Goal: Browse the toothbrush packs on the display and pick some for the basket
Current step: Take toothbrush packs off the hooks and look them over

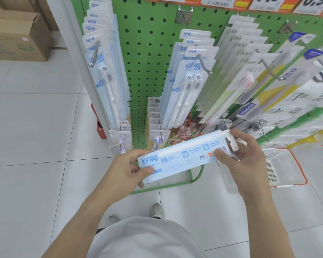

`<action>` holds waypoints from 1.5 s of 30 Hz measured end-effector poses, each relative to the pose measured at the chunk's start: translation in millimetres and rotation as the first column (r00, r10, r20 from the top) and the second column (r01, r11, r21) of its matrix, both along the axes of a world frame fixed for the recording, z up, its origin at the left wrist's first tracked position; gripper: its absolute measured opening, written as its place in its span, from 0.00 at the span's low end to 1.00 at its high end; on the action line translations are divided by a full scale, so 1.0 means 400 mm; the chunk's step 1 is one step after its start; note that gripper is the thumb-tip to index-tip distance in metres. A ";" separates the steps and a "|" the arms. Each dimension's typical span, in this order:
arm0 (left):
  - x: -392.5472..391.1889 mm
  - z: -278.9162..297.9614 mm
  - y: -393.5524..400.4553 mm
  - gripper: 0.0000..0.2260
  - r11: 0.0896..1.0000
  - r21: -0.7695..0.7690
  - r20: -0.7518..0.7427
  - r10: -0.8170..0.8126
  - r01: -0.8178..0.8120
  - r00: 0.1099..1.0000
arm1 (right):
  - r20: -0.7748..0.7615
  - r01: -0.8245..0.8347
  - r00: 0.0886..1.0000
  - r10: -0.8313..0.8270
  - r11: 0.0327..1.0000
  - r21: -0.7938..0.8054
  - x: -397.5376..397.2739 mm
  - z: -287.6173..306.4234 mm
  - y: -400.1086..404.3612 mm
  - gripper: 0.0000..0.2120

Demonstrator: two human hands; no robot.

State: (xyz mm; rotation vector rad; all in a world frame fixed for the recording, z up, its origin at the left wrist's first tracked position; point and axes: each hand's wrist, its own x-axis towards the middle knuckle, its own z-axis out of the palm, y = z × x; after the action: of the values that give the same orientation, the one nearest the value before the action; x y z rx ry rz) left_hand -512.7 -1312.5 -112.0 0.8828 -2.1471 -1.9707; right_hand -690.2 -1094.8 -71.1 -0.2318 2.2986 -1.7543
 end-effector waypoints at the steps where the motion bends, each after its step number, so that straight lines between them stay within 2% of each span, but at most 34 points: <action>1: 0.000 0.000 -0.001 0.15 1.000 -0.027 0.004 0.007 -0.007 1.000 | -0.044 0.005 0.999 -0.002 0.998 0.058 0.000 -0.005 -0.002 0.29; 6: 0.001 -0.006 0.006 0.15 0.976 -0.205 0.022 0.085 -0.079 0.996 | -0.139 -0.009 0.989 0.044 0.969 0.245 0.009 -0.024 -0.008 0.31; 11: -0.010 -0.002 0.023 0.20 0.906 -0.397 0.049 0.178 -0.145 0.983 | -0.136 -0.035 0.988 0.075 0.959 0.280 0.027 -0.035 -0.026 0.23; 17: -0.015 0.005 0.028 0.21 0.853 -0.491 0.050 0.230 -0.177 0.972 | -0.144 -0.035 0.986 0.083 0.950 0.309 0.049 -0.047 -0.038 0.25; 20: -0.012 0.005 0.021 0.16 0.865 -0.466 0.057 0.241 -0.187 0.969 | -0.115 -0.027 0.992 0.060 0.962 0.270 0.051 -0.042 -0.039 0.23; 23: -0.010 -0.013 0.007 0.05 0.892 -0.407 0.071 0.247 -0.198 0.967 | -0.054 -0.050 0.997 0.061 0.980 0.195 0.047 -0.038 -0.034 0.17; 26: -0.011 -0.039 0.004 0.06 0.885 -0.427 0.102 0.252 -0.186 0.962 | 0.079 -0.107 0.991 0.106 0.994 0.013 0.039 -0.028 -0.028 0.08; 30: -0.023 -0.055 0.043 0.16 0.810 -0.585 0.108 0.123 -0.037 0.986 | 0.111 -0.116 0.987 0.119 0.993 -0.037 0.046 -0.023 -0.042 0.05; 33: -0.027 -0.030 0.102 0.23 0.735 -0.671 0.030 -0.105 0.098 0.994 | 0.106 -0.100 0.989 0.105 0.993 -0.056 0.068 -0.026 -0.062 0.05; 36: -0.033 -0.008 0.164 0.24 0.669 -0.711 -0.016 -0.324 0.217 0.946 | 0.103 -0.121 0.986 0.129 0.990 -0.074 0.077 -0.036 -0.071 0.05; 39: -0.047 -0.027 0.176 0.24 0.504 -0.841 -0.024 -0.397 0.196 0.918 | 0.166 -0.106 0.978 0.125 0.987 -0.120 0.084 -0.026 -0.081 0.05; 40: -0.054 -0.033 0.169 0.26 0.482 -0.861 -0.049 -0.401 0.165 0.915 | 0.214 -0.097 0.968 0.127 0.984 -0.147 0.085 -0.019 -0.082 0.04; 42: -0.064 -0.039 0.152 0.32 0.499 -0.861 -0.133 -0.403 0.096 0.906 | 0.319 -0.115 0.930 0.185 0.968 -0.224 0.088 -0.003 -0.082 0.03; 45: -0.067 -0.022 0.135 0.29 0.549 -0.835 -0.210 -0.376 0.035 0.902 | 0.377 -0.162 0.881 0.287 0.930 -0.329 0.091 0.016 -0.076 0.08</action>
State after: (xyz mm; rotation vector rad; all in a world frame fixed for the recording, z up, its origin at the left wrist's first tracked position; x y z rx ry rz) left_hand -539.4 -1258.4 -120.7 0.0624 -2.5570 -0.8040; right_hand -653.9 -1125.0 -64.6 -0.1480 1.6424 -1.8017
